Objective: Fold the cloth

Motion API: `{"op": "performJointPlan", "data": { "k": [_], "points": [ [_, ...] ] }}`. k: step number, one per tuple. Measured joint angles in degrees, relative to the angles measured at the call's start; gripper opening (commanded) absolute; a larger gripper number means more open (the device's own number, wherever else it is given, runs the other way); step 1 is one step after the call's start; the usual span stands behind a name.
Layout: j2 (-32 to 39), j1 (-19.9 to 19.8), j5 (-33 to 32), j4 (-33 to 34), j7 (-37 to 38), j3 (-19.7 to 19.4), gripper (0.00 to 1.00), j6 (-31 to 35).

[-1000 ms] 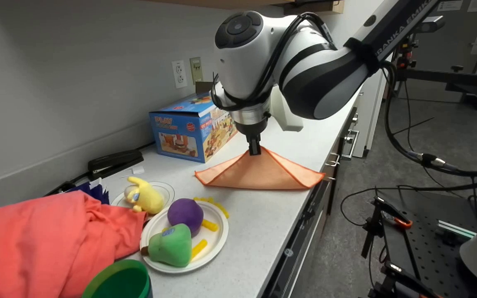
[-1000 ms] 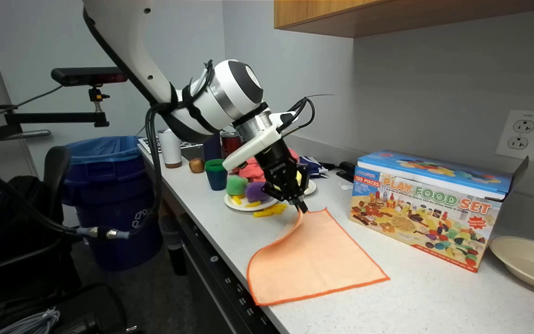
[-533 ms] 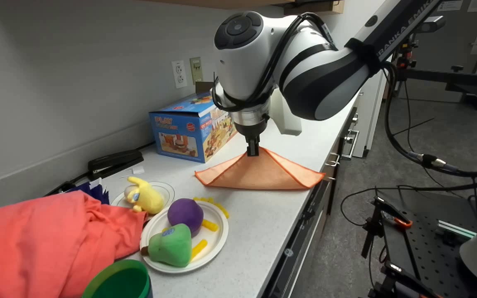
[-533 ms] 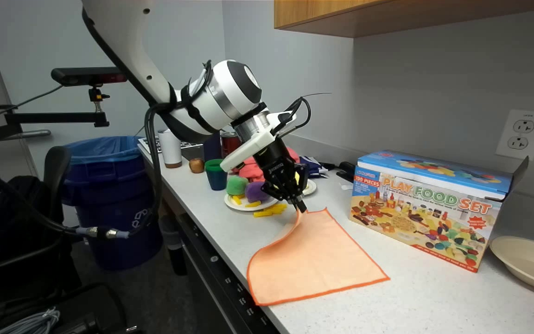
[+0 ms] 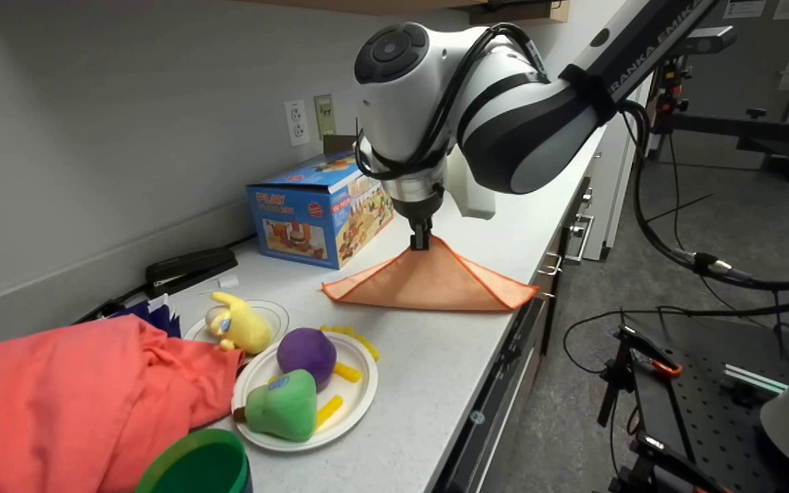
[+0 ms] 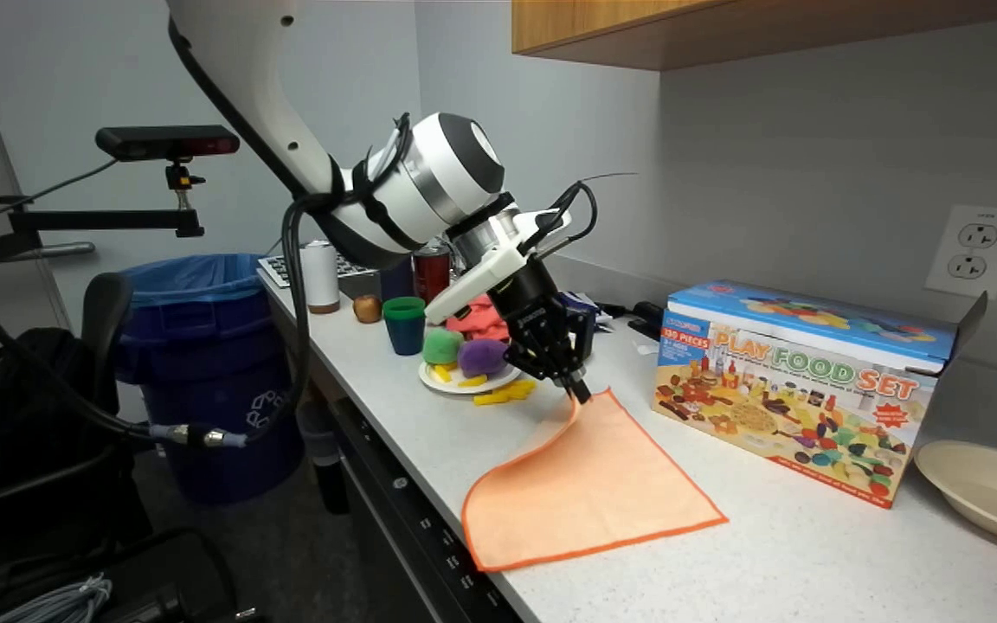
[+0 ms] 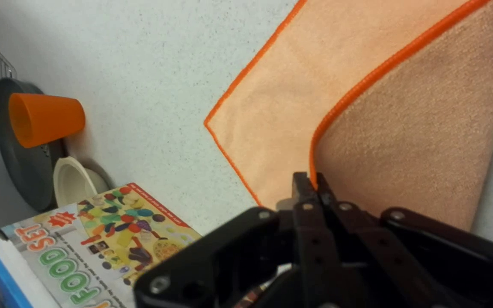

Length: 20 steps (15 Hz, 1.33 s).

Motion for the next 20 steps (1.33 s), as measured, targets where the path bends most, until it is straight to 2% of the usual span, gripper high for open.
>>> {"op": "performJointPlan", "data": {
  "k": [4,7,8,9,12,16,18,20],
  "points": [
    [1.59,-1.67,-2.57,2.96,2.24,-3.73,0.01,-0.16],
    [3.47,-2.46,-2.67,4.11,3.79,-5.01,0.01,-0.25],
    [4.12,-2.41,-2.67,4.24,4.58,-4.95,0.27,-0.65],
    [4.79,-2.26,-2.67,4.33,5.36,-4.84,0.28,-1.25],
    [6.31,-1.94,-3.67,4.49,7.15,-4.81,0.51,-1.88],
    [6.30,-1.28,-16.75,4.82,13.28,-4.87,0.80,-1.84],
    [5.97,-1.25,-20.71,5.30,15.55,-4.85,0.95,-2.66],
    [5.60,-1.26,-20.93,6.57,16.09,-4.80,1.00,-5.40]
  ]
}}
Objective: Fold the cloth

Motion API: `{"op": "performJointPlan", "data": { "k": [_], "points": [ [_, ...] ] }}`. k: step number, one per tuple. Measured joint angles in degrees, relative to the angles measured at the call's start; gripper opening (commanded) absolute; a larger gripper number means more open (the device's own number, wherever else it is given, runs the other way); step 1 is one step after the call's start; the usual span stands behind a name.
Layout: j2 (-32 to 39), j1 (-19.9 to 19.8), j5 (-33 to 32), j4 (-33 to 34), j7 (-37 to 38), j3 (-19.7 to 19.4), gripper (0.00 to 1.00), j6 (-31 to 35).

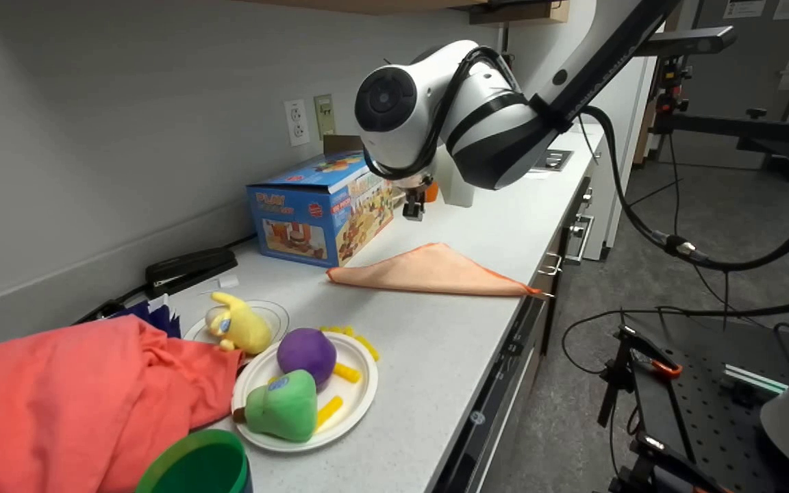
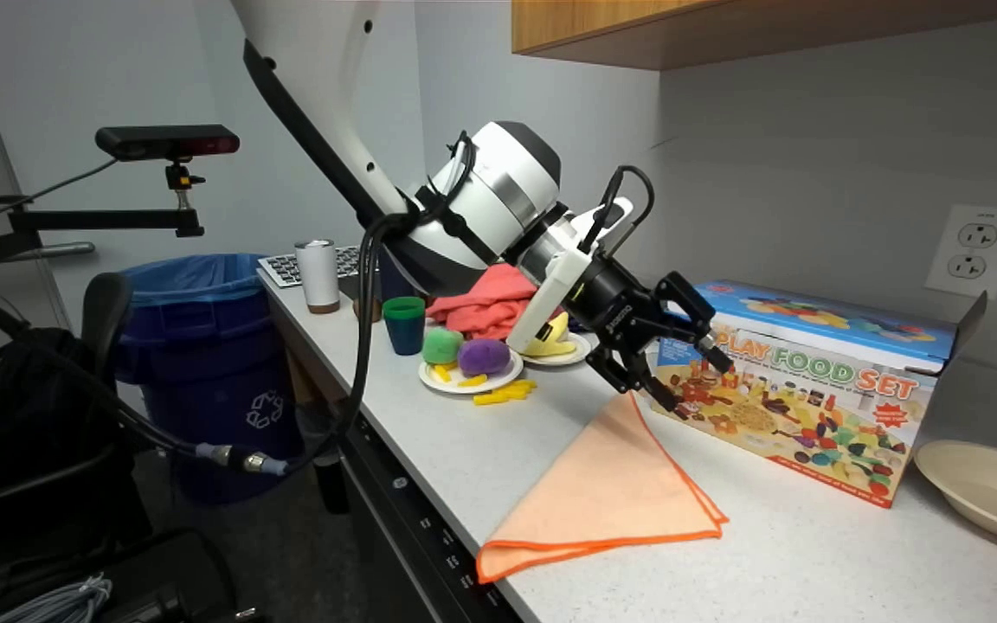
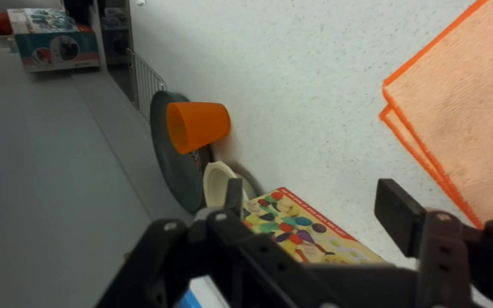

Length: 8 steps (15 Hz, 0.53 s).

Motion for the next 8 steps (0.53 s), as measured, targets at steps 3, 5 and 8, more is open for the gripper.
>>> {"op": "performJointPlan", "data": {
  "k": [3,5,8],
  "points": [
    [-1.20,-0.03,4.16,2.50,-0.59,0.24,1.00,-6.19],
    [-2.14,-0.11,8.99,4.37,-1.62,0.39,1.00,-10.48],
    [-3.43,-0.30,17.43,7.28,-3.12,0.43,1.00,-16.99]
  ]
}}
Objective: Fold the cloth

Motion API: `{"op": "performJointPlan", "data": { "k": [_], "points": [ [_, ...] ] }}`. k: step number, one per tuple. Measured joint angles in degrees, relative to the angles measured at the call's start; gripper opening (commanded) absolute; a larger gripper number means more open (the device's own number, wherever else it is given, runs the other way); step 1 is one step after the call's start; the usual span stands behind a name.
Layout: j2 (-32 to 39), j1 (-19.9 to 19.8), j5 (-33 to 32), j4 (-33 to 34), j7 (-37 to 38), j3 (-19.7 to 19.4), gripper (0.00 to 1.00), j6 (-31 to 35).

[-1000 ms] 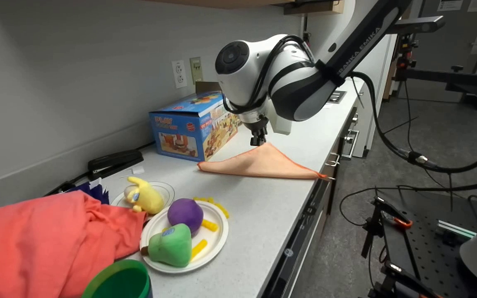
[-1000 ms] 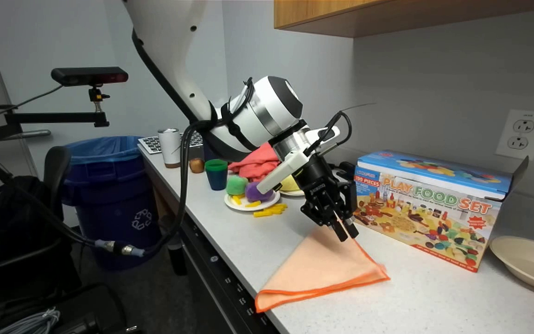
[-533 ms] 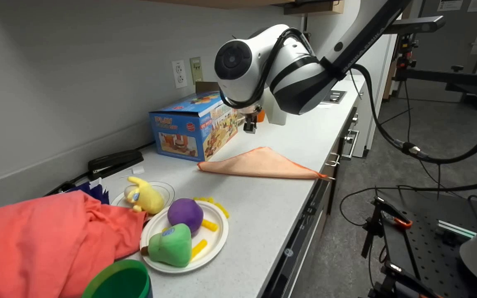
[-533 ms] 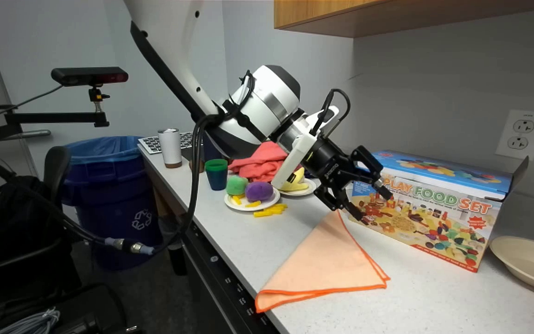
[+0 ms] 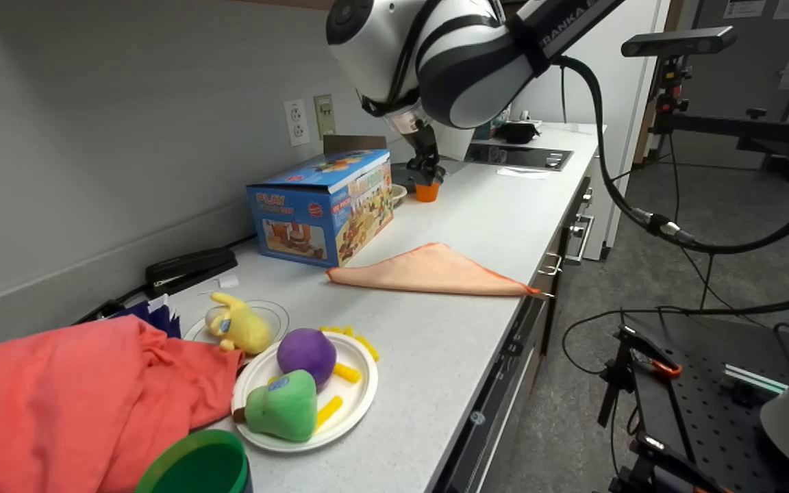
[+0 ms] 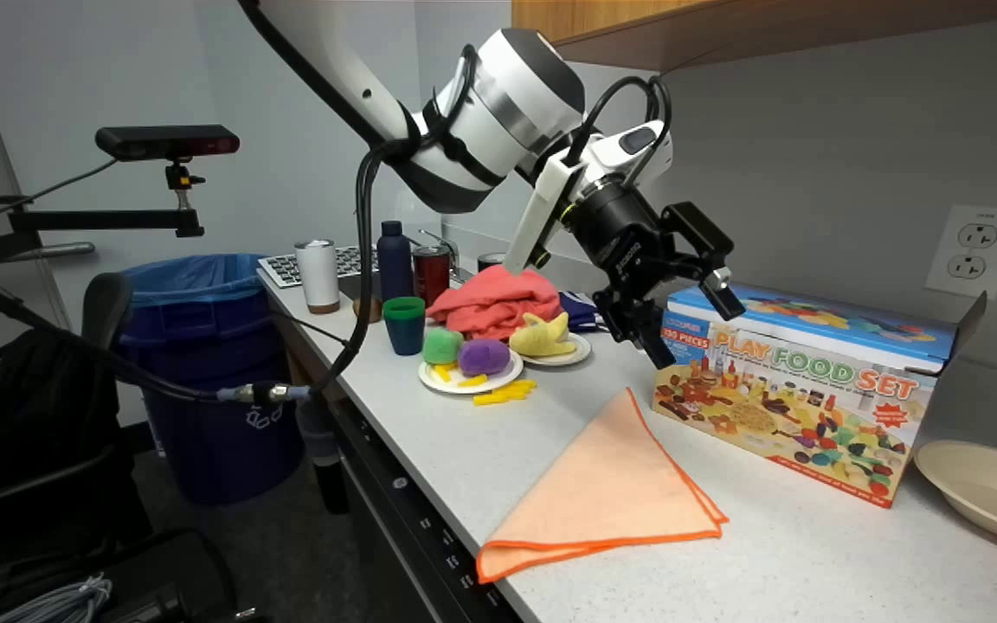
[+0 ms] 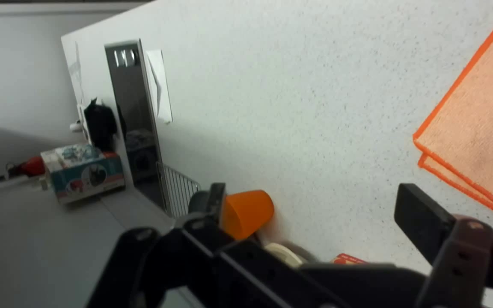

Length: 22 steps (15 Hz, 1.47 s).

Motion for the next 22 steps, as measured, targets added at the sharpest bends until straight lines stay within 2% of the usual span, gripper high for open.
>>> {"op": "performJointPlan", "data": {
  "k": [5,11,13,17,22],
  "points": [
    [-0.91,-0.56,12.59,2.82,-0.87,-0.02,1.00,-5.11],
    [-0.77,-0.69,13.82,2.87,-0.99,-0.01,1.00,-5.27],
    [-0.61,-0.76,16.34,2.29,-1.99,-0.02,1.00,-5.27],
    [-1.44,-1.64,26.70,0.07,-5.32,-0.22,1.00,-5.94],
    [-5.92,-3.43,38.76,-3.55,-11.25,-0.86,1.00,-7.88]
  ]
}}
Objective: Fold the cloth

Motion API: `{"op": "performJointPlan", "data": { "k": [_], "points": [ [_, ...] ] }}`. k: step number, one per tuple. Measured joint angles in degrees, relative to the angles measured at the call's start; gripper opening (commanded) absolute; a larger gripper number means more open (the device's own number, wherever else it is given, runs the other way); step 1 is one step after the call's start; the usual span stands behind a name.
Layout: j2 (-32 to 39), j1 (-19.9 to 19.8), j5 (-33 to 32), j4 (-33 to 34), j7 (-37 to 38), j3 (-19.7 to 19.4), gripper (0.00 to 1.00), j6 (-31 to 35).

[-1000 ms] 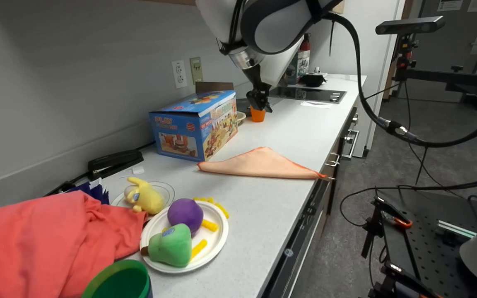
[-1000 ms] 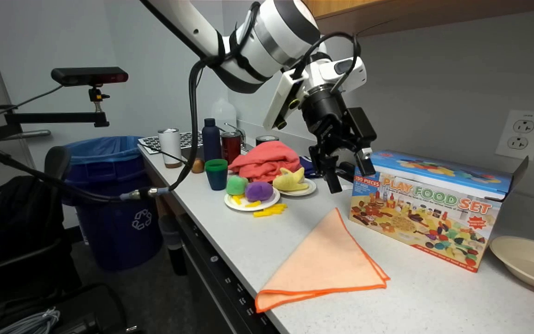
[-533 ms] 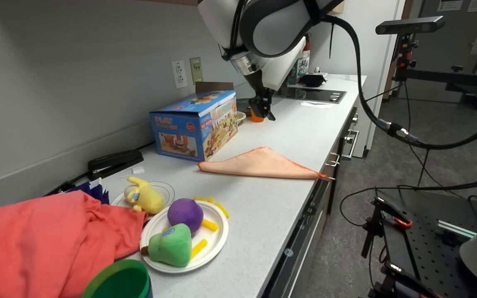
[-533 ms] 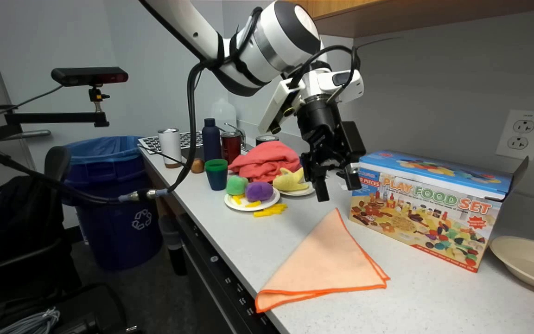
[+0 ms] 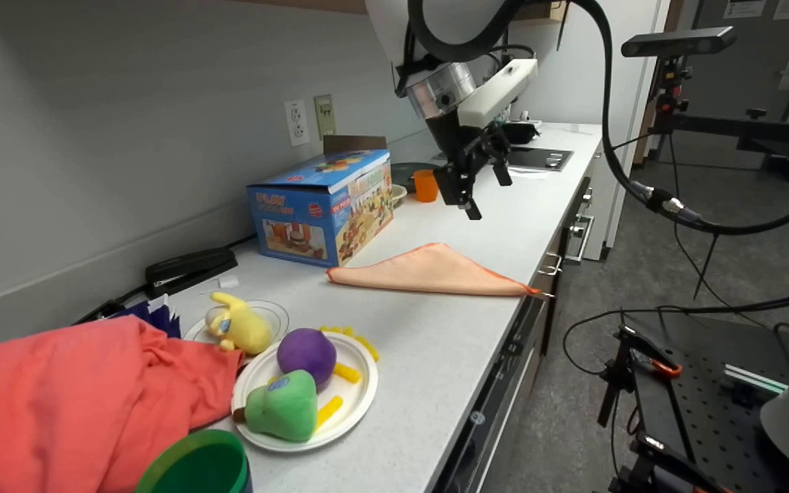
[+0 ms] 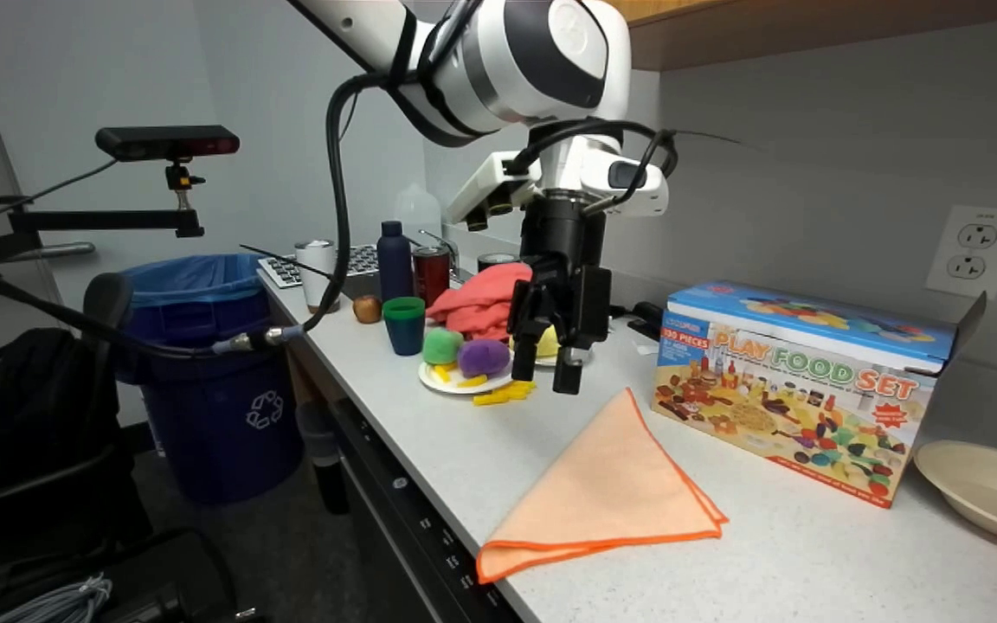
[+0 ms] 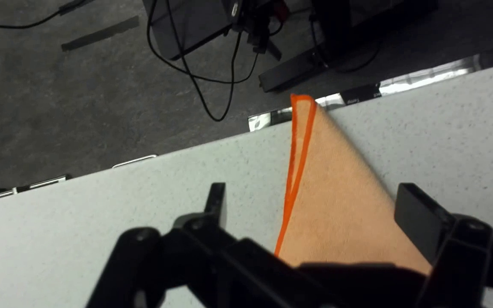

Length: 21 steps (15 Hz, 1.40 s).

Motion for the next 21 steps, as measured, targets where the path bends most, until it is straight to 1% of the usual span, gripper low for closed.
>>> {"op": "performJointPlan", "data": {
  "k": [4,7,15,21],
  "points": [
    [-3.94,-1.60,3.44,-5.93,-3.90,-0.79,1.00,0.57],
    [-4.96,-2.65,3.72,-9.82,-4.57,-1.54,1.00,2.57],
    [-4.84,-2.62,3.72,-9.92,-4.55,-1.20,1.00,2.95],
    [-5.20,-2.80,4.67,-14.52,-7.46,-1.62,1.00,10.53]
  ]
}}
